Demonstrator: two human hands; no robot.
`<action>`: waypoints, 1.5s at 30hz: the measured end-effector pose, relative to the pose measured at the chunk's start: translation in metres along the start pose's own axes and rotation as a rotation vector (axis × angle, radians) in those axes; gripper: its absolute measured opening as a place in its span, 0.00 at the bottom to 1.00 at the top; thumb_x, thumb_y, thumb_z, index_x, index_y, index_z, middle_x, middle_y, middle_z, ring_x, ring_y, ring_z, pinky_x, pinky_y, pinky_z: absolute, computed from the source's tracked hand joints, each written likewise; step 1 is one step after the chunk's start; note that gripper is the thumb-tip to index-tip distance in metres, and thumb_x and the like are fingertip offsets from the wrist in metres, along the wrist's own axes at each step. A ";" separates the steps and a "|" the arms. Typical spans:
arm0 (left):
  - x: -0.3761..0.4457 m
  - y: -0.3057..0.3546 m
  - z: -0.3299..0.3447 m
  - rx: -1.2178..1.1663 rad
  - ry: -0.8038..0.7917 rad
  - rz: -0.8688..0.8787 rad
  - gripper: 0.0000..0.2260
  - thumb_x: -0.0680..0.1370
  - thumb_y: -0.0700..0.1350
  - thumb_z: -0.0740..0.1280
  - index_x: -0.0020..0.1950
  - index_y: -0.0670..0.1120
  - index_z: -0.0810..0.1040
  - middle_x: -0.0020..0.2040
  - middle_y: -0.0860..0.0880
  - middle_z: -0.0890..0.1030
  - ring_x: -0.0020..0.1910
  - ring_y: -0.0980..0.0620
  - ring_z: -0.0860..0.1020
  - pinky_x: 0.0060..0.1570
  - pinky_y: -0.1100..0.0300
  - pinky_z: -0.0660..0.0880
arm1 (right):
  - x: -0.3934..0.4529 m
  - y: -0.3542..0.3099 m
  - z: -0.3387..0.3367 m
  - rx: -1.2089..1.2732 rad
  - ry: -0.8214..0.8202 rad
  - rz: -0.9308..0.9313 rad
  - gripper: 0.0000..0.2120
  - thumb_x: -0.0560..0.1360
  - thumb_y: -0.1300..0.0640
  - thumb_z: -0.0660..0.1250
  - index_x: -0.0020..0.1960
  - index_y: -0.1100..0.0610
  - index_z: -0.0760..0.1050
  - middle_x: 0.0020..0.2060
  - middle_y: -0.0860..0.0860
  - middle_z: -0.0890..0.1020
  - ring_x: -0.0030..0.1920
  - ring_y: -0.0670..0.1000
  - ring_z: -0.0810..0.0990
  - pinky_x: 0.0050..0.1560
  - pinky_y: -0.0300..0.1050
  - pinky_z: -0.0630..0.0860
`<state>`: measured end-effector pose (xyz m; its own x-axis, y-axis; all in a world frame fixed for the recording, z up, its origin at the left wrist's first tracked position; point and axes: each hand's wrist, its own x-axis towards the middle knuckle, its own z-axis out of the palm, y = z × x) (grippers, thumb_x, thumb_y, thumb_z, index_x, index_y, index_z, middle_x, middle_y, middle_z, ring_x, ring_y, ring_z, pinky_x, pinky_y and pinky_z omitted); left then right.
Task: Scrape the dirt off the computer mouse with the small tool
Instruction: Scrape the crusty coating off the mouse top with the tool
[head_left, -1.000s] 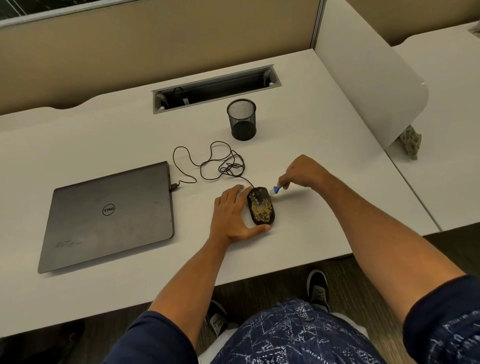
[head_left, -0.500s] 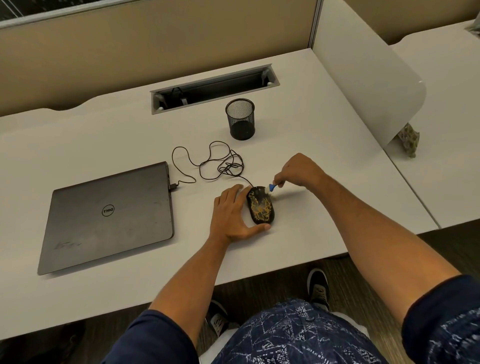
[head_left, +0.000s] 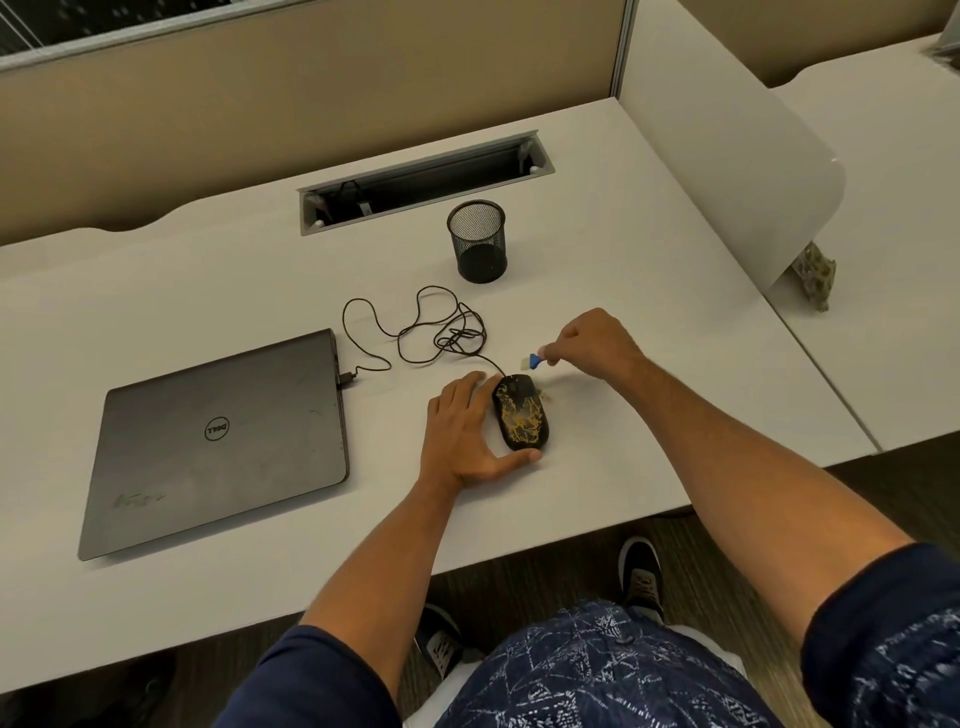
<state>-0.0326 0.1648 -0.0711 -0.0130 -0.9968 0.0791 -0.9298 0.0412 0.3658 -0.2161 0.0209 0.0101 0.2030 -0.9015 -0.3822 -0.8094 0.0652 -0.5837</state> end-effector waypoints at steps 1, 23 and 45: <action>0.000 0.000 0.000 0.000 -0.002 0.000 0.52 0.64 0.83 0.60 0.78 0.52 0.65 0.75 0.47 0.68 0.72 0.46 0.67 0.68 0.48 0.67 | -0.001 -0.001 0.000 0.036 -0.023 -0.025 0.12 0.70 0.48 0.77 0.42 0.57 0.87 0.39 0.51 0.84 0.43 0.51 0.80 0.42 0.45 0.73; 0.000 0.002 -0.002 0.004 -0.001 -0.009 0.52 0.64 0.84 0.59 0.77 0.50 0.66 0.74 0.48 0.69 0.71 0.47 0.67 0.67 0.51 0.65 | 0.001 0.001 0.008 -0.008 0.051 -0.108 0.13 0.73 0.48 0.75 0.43 0.58 0.86 0.33 0.47 0.80 0.34 0.46 0.75 0.31 0.39 0.66; -0.001 0.002 -0.003 -0.003 -0.005 -0.014 0.52 0.64 0.83 0.60 0.77 0.49 0.67 0.74 0.48 0.70 0.71 0.47 0.68 0.67 0.51 0.66 | -0.007 0.033 -0.002 0.234 -0.190 -0.190 0.11 0.68 0.46 0.79 0.38 0.54 0.87 0.37 0.55 0.85 0.40 0.49 0.77 0.41 0.45 0.70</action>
<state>-0.0333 0.1659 -0.0676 -0.0013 -0.9976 0.0696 -0.9288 0.0270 0.3696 -0.2453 0.0291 -0.0052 0.4545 -0.8126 -0.3648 -0.6036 0.0202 -0.7970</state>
